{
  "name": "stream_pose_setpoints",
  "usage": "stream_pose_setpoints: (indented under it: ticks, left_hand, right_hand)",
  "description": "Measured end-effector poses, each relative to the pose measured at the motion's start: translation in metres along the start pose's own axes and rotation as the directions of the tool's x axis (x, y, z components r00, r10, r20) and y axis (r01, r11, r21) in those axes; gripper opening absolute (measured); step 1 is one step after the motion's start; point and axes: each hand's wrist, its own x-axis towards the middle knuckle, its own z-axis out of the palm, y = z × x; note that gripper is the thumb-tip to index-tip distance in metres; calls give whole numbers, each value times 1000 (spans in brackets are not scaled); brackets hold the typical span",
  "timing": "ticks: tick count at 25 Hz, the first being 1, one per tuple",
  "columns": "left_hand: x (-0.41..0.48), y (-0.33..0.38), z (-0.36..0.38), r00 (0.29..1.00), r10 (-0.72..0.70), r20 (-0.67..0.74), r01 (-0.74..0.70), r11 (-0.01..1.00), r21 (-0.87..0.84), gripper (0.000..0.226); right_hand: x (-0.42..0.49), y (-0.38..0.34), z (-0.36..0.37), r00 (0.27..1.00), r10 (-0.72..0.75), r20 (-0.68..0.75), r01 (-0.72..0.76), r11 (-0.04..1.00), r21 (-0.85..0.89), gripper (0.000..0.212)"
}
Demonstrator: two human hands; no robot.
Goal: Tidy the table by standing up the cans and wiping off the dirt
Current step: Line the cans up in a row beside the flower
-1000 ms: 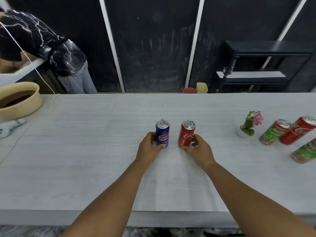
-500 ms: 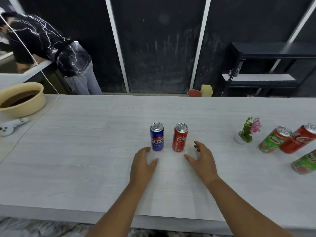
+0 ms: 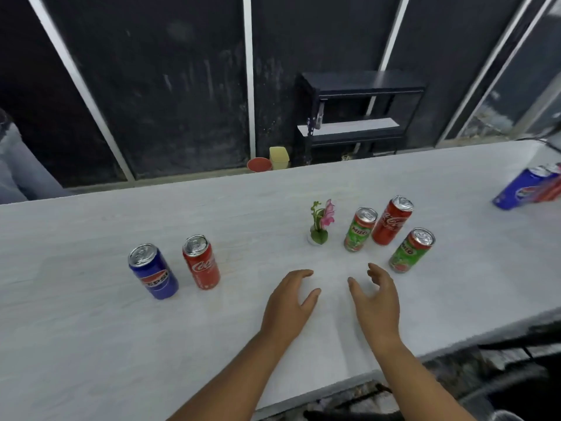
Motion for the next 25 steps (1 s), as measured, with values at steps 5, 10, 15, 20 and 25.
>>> stream_pose_setpoints:
  ticks: [5, 10, 15, 20, 25]
  left_hand:
    - [60, 50, 64, 996, -52, 77, 59, 995, -83, 60]
    - [106, 72, 106, 991, -137, 4, 136, 980, -145, 75]
    - [126, 73, 119, 986, -151, -69, 133, 966, -220, 59]
    - [95, 61, 97, 985, -167, -49, 142, 935, -324, 50]
    - [41, 23, 30, 952, -254, -169, 188, 925, -331, 55]
  right_hand:
    - [46, 18, -44, 967, 176, -186, -132, 965, 227, 68]
    - [96, 24, -53, 973, 174, -152, -141, 968, 208, 84]
    - [103, 32, -47, 978, 137, -159, -100, 970, 220, 58]
    - [73, 31, -36, 996, 71, -50, -56, 966, 254, 56]
    - [35, 7, 7, 986, -39, 162, 4, 977, 211, 57]
